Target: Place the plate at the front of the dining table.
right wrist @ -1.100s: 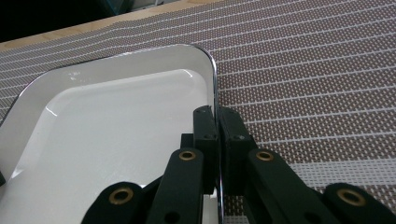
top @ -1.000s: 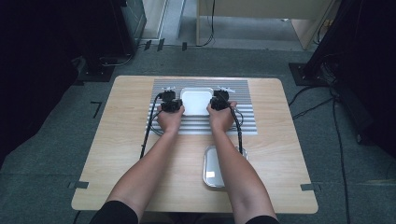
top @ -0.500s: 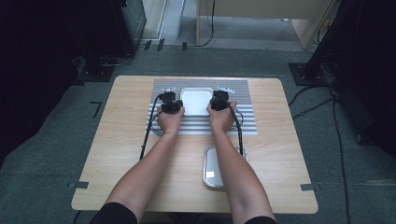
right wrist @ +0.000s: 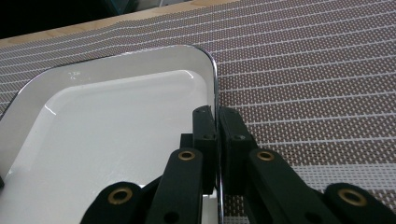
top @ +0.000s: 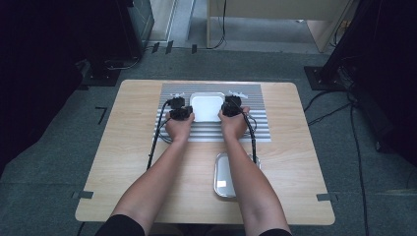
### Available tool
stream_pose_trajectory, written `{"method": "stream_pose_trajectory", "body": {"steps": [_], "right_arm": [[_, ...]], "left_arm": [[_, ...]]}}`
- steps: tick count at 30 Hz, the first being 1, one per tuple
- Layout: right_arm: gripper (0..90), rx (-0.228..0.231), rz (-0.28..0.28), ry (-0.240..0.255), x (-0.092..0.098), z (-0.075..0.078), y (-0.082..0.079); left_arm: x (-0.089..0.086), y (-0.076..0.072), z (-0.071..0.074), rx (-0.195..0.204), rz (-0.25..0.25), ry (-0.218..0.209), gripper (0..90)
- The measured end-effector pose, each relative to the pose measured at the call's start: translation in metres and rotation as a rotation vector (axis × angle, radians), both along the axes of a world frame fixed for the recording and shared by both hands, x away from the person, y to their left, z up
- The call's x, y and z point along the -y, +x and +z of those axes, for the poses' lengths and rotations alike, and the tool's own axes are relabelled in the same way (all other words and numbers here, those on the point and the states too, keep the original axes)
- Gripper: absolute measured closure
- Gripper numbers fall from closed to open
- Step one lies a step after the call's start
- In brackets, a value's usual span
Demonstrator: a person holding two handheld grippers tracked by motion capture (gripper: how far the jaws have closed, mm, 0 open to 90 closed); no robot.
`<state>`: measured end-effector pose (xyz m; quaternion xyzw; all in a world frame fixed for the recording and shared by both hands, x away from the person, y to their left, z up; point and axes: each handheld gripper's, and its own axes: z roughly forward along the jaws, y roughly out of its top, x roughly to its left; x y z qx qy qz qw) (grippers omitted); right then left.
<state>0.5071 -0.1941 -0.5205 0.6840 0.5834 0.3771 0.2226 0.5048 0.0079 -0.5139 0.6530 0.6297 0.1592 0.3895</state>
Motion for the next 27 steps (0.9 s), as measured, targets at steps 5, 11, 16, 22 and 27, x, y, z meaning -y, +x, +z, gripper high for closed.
{"method": "stream_pose_trajectory", "body": {"steps": [5, 11, 16, 22, 27], "right_arm": [[87.6, 0.001, 0.003, 0.001, 0.0, 0.0, 0.0], [87.4, 0.005, 0.004, -0.013, 0.0, 0.0, -0.001], [87.4, -0.009, -0.009, -0.013, 0.001, 0.001, -0.001], [87.4, -0.01, -0.017, -0.014, 0.006, 0.002, -0.002], [87.3, -0.006, -0.004, -0.016, 0.01, 0.001, -0.003]], "left_arm": [[0.0, -0.001, 0.0, 0.002, -0.002, 0.0, 85.4], [0.0, -0.001, 0.0, 0.002, -0.004, -0.001, 85.5], [0.002, -0.002, 0.0, 0.004, -0.017, -0.004, 85.4], [0.008, -0.003, -0.001, 0.0, -0.017, -0.015, 85.4], [0.009, -0.004, -0.001, 0.007, -0.02, -0.009, 85.1]]}}
